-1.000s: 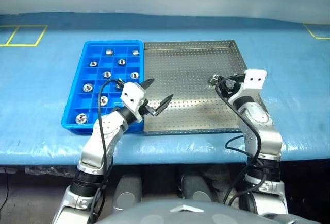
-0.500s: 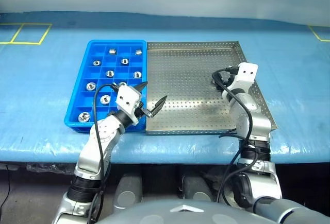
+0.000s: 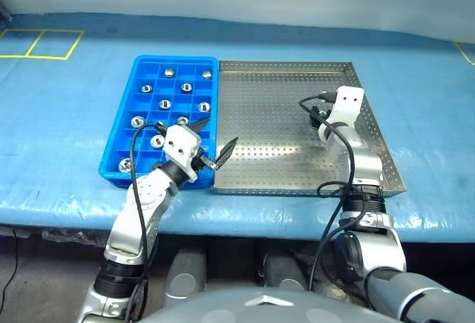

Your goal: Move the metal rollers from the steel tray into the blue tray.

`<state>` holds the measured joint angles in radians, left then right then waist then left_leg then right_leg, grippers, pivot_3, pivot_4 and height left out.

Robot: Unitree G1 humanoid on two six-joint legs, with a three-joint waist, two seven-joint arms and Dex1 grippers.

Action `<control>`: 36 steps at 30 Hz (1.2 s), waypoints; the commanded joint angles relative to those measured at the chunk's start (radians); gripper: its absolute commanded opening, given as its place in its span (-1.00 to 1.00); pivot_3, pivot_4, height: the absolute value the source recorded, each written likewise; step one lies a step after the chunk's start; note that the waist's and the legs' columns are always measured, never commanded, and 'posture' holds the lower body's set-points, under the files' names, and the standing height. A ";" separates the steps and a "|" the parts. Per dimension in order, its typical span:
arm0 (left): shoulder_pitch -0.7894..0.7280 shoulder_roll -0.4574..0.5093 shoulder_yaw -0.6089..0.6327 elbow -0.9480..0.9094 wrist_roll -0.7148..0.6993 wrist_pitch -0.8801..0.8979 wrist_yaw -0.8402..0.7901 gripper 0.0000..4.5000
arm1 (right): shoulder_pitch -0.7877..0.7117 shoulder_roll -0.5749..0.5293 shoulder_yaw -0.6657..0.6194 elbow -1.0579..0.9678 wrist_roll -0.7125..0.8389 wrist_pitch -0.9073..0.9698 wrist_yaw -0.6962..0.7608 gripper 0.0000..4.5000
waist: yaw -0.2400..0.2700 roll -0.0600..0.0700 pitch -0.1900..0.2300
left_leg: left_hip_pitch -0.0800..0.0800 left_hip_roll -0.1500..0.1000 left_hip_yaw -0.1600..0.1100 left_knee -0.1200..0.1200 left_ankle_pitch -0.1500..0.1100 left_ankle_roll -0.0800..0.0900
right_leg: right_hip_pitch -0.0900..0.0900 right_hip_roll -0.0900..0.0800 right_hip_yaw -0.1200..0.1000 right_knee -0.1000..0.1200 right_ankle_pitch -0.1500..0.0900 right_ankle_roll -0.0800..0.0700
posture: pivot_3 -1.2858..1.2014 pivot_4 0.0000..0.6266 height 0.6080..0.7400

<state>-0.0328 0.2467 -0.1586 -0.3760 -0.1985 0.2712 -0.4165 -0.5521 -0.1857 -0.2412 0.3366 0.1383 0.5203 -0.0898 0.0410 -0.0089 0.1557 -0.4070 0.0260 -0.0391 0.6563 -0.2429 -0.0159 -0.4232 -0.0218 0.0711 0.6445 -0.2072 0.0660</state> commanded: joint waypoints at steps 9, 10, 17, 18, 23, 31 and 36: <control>0.016 0.003 0.023 -0.076 0.002 -0.019 0.018 0.96 | -0.053 0.005 -0.057 0.002 0.071 0.071 -0.011 -0.64 | 0.004 0.000 0.000 | 0.000 0.000 0.000 0.000 0.000 0.000 | 0.000 0.000 0.000 0.000 0.000 0.000 | 0.25 -0.52 1.00; 0.018 0.003 0.024 -0.078 0.002 -0.018 0.020 0.96 | -0.056 0.004 -0.056 0.001 0.082 0.088 0.006 -0.64 | 0.004 0.000 0.000 | 0.000 0.000 0.000 0.000 0.000 0.000 | 0.000 0.000 0.000 0.000 0.000 0.000 | 0.26 -0.52 1.00; 0.031 0.006 0.030 -0.092 0.003 -0.018 0.031 0.96 | -0.030 0.026 -0.044 -0.036 0.111 0.078 0.066 -0.64 | 0.004 0.000 0.000 | 0.000 0.000 0.000 0.000 0.000 0.000 | 0.000 0.000 0.000 0.000 0.000 0.000 | 0.27 -0.52 1.00; 0.033 0.006 0.030 -0.093 0.004 -0.018 0.033 0.96 | -0.029 0.026 -0.041 -0.036 0.105 0.077 0.062 -0.64 | 0.005 0.000 0.000 | 0.000 0.000 0.000 -0.001 0.000 0.000 | 0.000 0.000 0.000 0.000 0.000 0.000 | 0.27 -0.52 1.00; 0.038 0.006 0.033 -0.099 0.006 -0.016 0.036 0.96 | -0.020 0.026 -0.016 -0.070 0.117 0.053 0.111 -0.64 | 0.008 0.000 0.000 | 0.000 0.000 0.000 -0.001 0.000 0.000 | 0.000 0.000 0.000 0.000 0.000 0.000 | 0.28 -0.52 1.00; 0.050 0.007 0.037 -0.110 0.008 -0.014 0.046 0.96 | 0.020 0.032 0.094 -0.199 0.148 0.003 0.300 -0.64 | 0.012 0.001 0.000 | 0.000 0.000 0.000 -0.001 0.000 0.000 | -0.001 0.000 0.000 0.000 0.000 0.000 | 0.30 -0.52 1.00; 0.081 0.015 0.064 -0.149 -0.010 -0.013 0.049 0.96 | 0.031 0.037 0.172 -0.283 0.178 -0.044 0.443 -0.64 | 0.023 0.001 0.001 | -0.001 0.000 -0.001 -0.001 0.000 0.000 | -0.002 0.000 -0.001 0.000 0.000 0.000 | 0.32 -0.52 1.00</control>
<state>0.0399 0.2524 -0.1217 -0.4578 -0.1987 0.2724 -0.3706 -0.5164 -0.1515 -0.0865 0.1130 0.2905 0.5152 0.3025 0.0641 -0.0083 0.1563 -0.4078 0.0262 -0.0400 0.6550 -0.2429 -0.0159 -0.4248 -0.0216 0.0701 0.6444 -0.2075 0.0657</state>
